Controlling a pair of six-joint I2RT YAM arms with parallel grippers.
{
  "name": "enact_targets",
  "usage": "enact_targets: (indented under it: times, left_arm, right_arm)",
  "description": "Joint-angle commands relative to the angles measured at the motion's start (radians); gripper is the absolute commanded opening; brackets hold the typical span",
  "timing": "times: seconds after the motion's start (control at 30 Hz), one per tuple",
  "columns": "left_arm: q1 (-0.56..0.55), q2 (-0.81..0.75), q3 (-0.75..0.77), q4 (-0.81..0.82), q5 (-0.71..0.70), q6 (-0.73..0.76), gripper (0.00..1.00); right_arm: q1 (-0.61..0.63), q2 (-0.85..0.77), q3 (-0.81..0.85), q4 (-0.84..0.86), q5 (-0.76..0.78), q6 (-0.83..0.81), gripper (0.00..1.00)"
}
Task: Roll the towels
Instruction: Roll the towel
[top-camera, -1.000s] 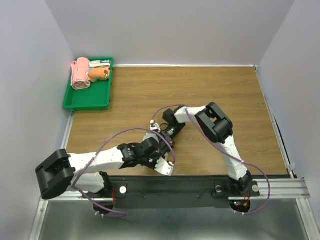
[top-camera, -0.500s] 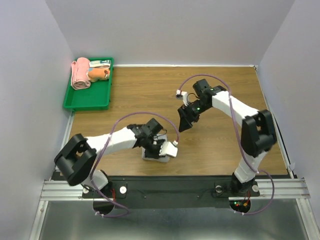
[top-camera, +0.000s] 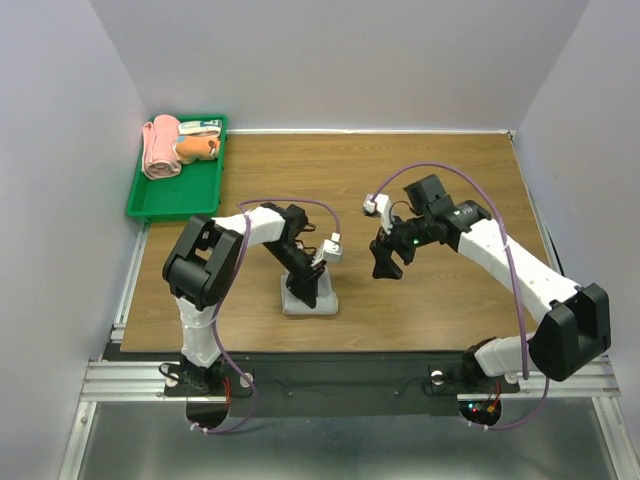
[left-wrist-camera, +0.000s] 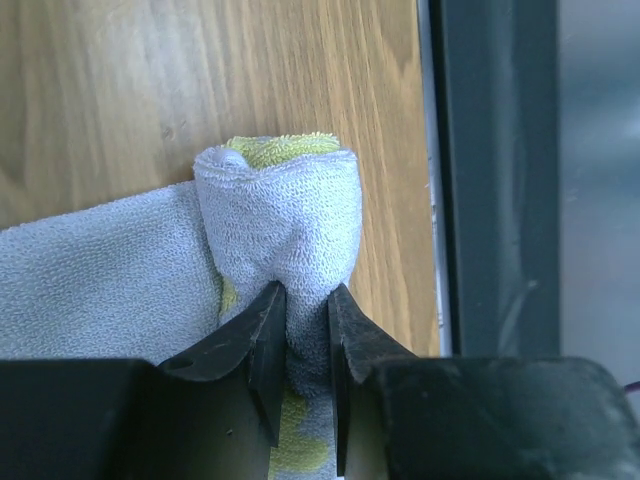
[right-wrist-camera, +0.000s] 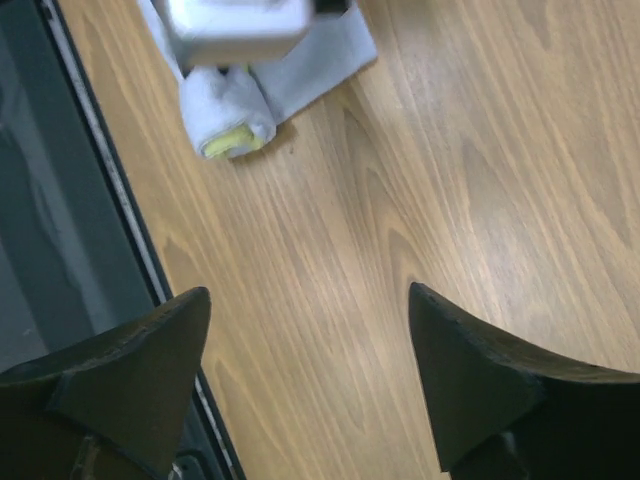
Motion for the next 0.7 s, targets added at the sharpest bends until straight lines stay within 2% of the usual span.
enact_targets:
  times: [0.0, 0.1, 0.33, 0.47, 0.67]
  left_arm:
    - [0.073, 0.083, 0.022, -0.07, -0.089, 0.097, 0.1]
    - [0.091, 0.079, 0.032, -0.05, -0.084, 0.08, 0.08]
    - [0.119, 0.065, 0.019, -0.029, -0.06, 0.074, 0.04]
    - [0.125, 0.103, 0.036, -0.064, -0.064, 0.106, 0.04]
    - [0.136, 0.131, 0.058, -0.078, -0.078, 0.121, 0.04]
  right_arm:
    - [0.105, -0.016, -0.056, 0.15, 0.15, 0.037, 0.81]
    - [0.171, 0.013, -0.092, 0.264, 0.256, 0.091, 0.74]
    - [0.317, 0.062, -0.165, 0.555, 0.329, 0.159, 0.75]
    - [0.352, 0.107, -0.179, 0.605, 0.327, 0.096, 0.79]
    - [0.395, 0.098, -0.187, 0.568, 0.295, -0.062, 0.83]
